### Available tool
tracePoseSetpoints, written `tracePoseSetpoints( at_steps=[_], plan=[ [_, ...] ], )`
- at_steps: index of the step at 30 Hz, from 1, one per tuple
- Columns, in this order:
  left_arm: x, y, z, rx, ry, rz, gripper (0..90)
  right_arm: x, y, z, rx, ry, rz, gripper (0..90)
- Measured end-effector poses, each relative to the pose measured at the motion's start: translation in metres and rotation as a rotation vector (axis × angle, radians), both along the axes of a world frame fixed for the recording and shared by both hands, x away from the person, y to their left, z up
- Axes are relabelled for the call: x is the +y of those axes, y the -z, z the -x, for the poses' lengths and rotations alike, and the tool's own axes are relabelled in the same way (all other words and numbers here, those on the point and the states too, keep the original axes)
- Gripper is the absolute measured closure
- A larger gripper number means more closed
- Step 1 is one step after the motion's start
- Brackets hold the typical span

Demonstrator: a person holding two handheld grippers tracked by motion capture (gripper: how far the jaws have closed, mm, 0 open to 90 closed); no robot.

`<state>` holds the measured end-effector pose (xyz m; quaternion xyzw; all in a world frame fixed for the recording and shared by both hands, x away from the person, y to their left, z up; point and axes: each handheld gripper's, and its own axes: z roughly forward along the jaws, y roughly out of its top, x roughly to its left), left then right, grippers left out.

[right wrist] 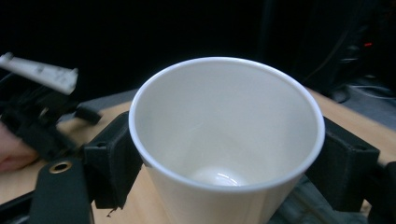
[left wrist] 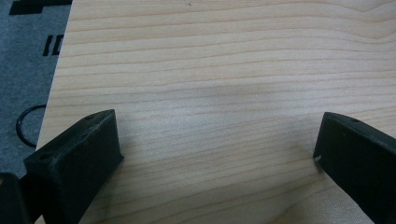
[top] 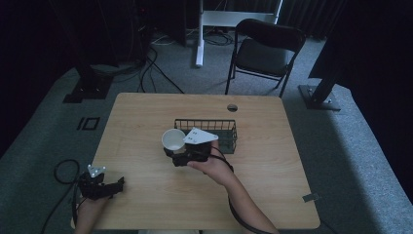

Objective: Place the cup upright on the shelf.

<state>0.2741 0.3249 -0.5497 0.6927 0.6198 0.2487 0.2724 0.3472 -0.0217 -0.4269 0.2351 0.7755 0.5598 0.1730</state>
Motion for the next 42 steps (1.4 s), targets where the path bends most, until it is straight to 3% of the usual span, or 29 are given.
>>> tracePoseSetpoints(
  at_steps=[10,17,25,29,42],
  plan=[
    [0.0,0.0,0.0,-0.002,-0.001,0.0,0.8,-0.03,-0.024,-0.021,-0.039,0.114,-0.002,19.7],
    [0.0,0.0,0.0,-0.002,-0.001,0.0,0.7,-0.049,-0.026,-0.037,-0.037,0.208,-0.001,19.6],
    [0.0,0.0,0.0,0.0,0.0,0.0,0.8,-0.069,-0.009,-0.055,-0.023,0.301,0.026,19.7],
    [0.0,0.0,0.0,0.0,0.0,0.0,0.8,-0.08,0.001,-0.064,0.009,0.35,0.034,19.7],
    [0.0,0.0,0.0,0.0,0.0,0.0,0.8,-0.103,0.024,-0.076,0.068,0.419,0.054,19.6]
  ],
)
